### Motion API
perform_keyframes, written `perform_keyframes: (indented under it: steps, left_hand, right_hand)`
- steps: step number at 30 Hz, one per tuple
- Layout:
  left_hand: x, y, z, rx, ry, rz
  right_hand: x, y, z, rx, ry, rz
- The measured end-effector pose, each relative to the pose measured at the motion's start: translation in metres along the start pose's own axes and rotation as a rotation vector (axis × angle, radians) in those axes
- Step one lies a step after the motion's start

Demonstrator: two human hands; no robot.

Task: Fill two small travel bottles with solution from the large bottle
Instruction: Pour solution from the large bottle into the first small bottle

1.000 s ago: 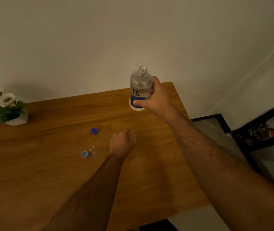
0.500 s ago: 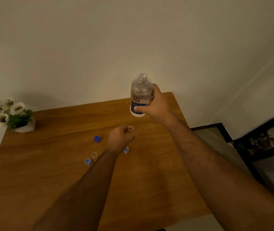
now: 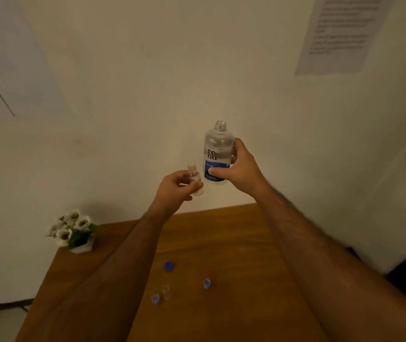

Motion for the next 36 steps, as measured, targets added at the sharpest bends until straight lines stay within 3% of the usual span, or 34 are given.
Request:
perform_keyframes:
  steps: [16,36]
  left_hand:
    - [-0.174,-0.023,0.075,-0.015,0.062,-0.286]
    - [-0.200,-0.027,0.068,0.018,0.331,-0.303]
  right_hand:
    - [0.142,-0.056,0.046,-0.020,0.119,0.213]
    - [0.186,-0.056,0.065,-0.038,0.198,0.252]
Point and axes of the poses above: each hand's wrist, its own y-axis away from the middle knuckle, its own z-axis out of the back of the hand, x = y × z, the point moved 4 cm from there along -y, towards the middle knuckle, and after that the axes turned 4 degrees about y, right-handed, at the moved point
